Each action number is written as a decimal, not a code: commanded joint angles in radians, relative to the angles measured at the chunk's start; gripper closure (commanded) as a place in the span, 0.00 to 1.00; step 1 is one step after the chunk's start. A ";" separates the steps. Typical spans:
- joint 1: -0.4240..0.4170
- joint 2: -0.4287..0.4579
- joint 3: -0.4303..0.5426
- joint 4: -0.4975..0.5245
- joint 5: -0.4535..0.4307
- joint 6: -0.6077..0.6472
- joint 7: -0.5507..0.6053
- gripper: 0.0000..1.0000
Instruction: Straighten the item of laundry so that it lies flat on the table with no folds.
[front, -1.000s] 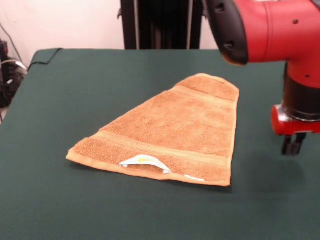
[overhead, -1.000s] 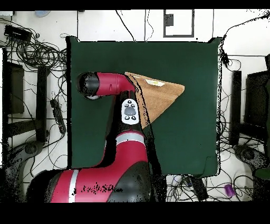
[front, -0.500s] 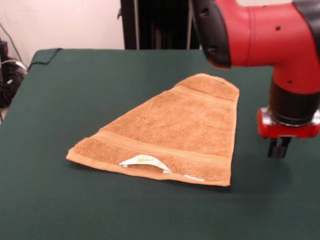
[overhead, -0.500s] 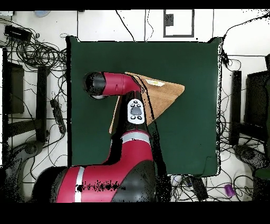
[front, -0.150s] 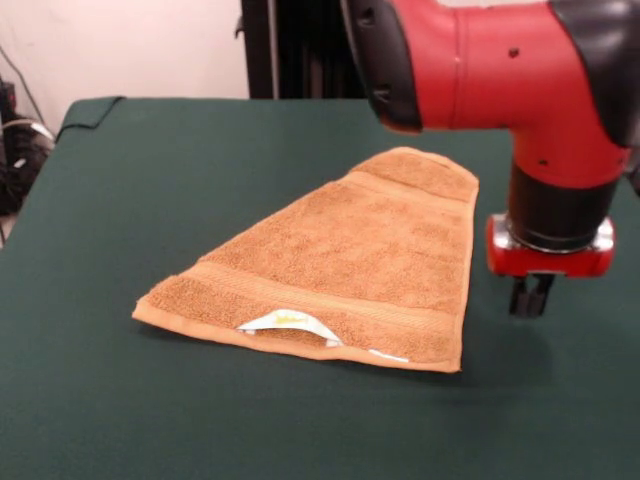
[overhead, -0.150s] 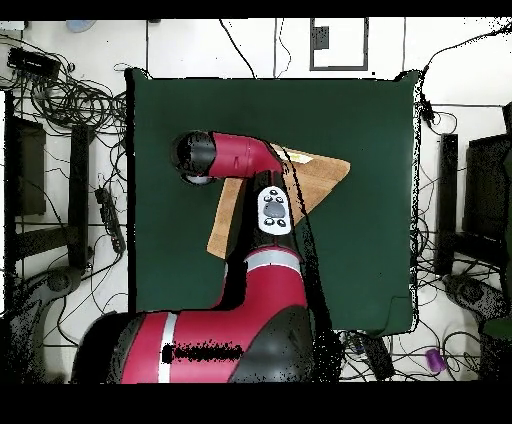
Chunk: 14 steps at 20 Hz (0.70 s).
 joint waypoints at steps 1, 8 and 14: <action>-0.005 -0.099 0.009 0.060 -0.039 0.246 0.027 1.00; -0.025 -0.152 0.032 0.057 -0.047 0.365 0.008 1.00; -0.080 -0.097 0.073 0.064 -0.089 0.249 -0.059 1.00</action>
